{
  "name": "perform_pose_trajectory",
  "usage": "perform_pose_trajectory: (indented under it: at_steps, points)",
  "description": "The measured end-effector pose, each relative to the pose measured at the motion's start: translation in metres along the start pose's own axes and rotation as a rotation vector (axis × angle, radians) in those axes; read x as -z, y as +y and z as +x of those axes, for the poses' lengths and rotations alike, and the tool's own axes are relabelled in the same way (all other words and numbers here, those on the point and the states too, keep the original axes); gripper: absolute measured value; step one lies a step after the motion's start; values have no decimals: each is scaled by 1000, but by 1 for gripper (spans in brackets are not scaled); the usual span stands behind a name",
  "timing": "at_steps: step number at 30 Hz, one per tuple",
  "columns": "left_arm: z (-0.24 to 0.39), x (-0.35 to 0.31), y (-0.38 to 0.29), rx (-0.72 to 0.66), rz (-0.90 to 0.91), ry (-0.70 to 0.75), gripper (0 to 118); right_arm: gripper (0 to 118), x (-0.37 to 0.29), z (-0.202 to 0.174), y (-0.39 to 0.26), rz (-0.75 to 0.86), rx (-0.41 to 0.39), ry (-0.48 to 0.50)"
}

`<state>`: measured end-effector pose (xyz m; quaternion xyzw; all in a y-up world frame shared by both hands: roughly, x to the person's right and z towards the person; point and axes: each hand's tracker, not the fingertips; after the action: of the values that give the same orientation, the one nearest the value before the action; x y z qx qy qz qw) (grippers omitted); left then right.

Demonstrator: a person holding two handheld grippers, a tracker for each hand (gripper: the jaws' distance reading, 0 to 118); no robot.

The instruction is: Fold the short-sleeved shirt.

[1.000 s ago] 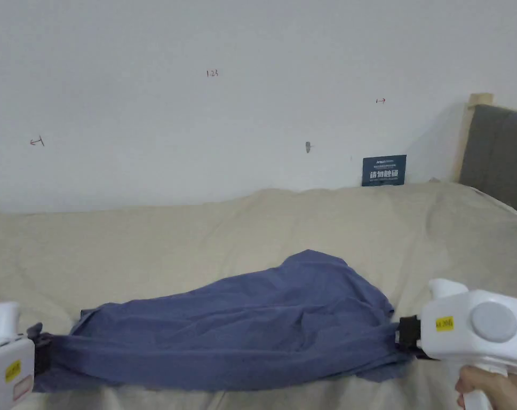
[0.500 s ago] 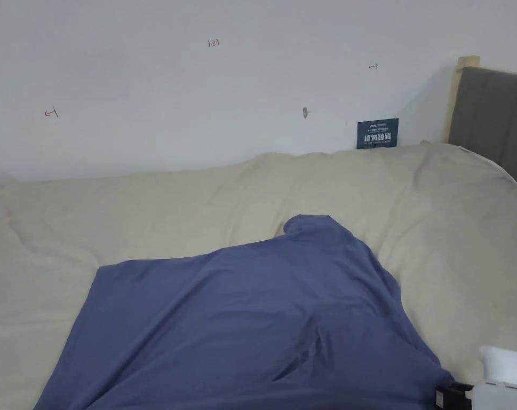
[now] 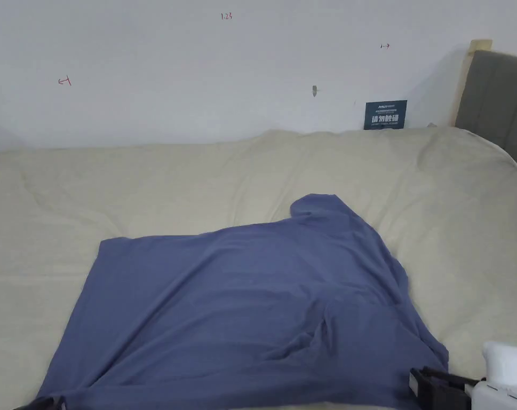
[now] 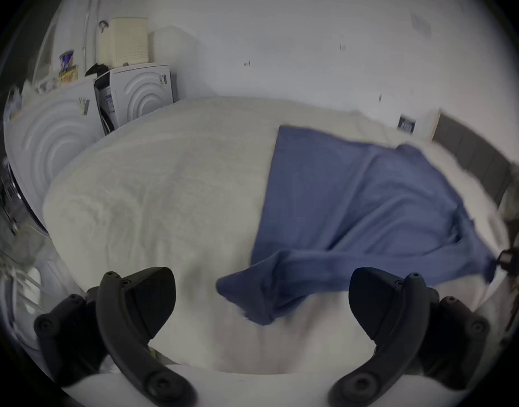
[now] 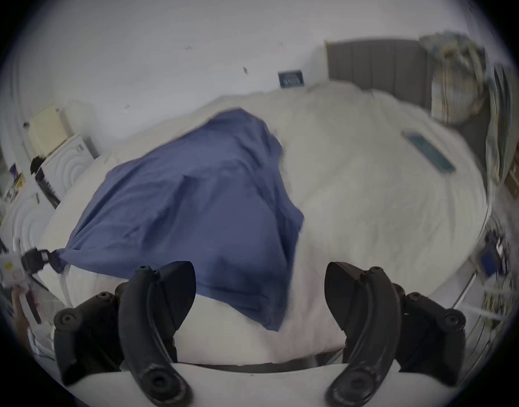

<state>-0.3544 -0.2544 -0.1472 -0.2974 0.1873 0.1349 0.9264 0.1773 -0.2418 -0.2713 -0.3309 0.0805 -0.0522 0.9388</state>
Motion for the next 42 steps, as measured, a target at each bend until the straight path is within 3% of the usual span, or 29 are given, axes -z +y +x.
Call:
perform_pose_trajectory:
  at_steps: [4,5,6,7,8,11,12,14,17,21,22,23,24,25,26,31,35,37,42]
  points:
    - [22,-33,3,-154,1,-61,116,92,-24,-20,5,28,-67,78]
    - [26,-42,1,-122,11,-5,111,85,-28,-25,4,24,-62,67]
    - [33,-50,-4,-112,8,-13,100,67,-33,-31,0,49,-61,100]
    - [30,-49,-9,-100,13,-29,84,41,-37,-36,-4,86,-55,123]
    - [31,-47,-13,-73,-3,-33,58,10,-38,-43,-10,100,-60,122]
    - [39,-39,-31,88,-78,17,7,0,-32,-55,-24,48,-130,129]
    - [40,-37,-39,117,-89,61,4,0,-28,-57,-27,16,-134,150]
    - [36,-35,-49,70,-95,65,3,0,-21,-53,-33,-6,-85,181]
    - [20,-34,-50,-33,-103,7,0,0,-15,-53,-38,-20,-71,186]
    - [5,-34,-25,23,-18,70,3,0,-10,-46,-34,-39,-52,156]
    - [2,-31,-18,33,-11,78,19,0,-10,-42,-31,-46,-39,160]
    - [-3,-26,-11,50,-15,76,63,0,-8,-41,-30,-56,-31,163]
    - [-7,-19,-6,43,-15,76,91,0,-7,-41,-31,-58,-26,157]
    - [-10,-14,-1,41,-12,83,108,0,-7,-42,-31,-59,-28,154]
    - [-15,-10,5,32,-11,92,115,0,-8,-41,-29,-64,-38,148]
    - [-31,21,9,-119,-48,-63,110,0,-2,-40,-29,-83,-121,69]
    - [-27,36,2,-48,-88,-32,13,0,0,-30,-25,-99,-75,70]
    - [-20,41,-1,1,-132,-88,7,0,-1,-28,-24,-95,-68,60]
    - [-8,32,0,6,-105,-39,6,0,-7,-17,-22,-83,-72,35]
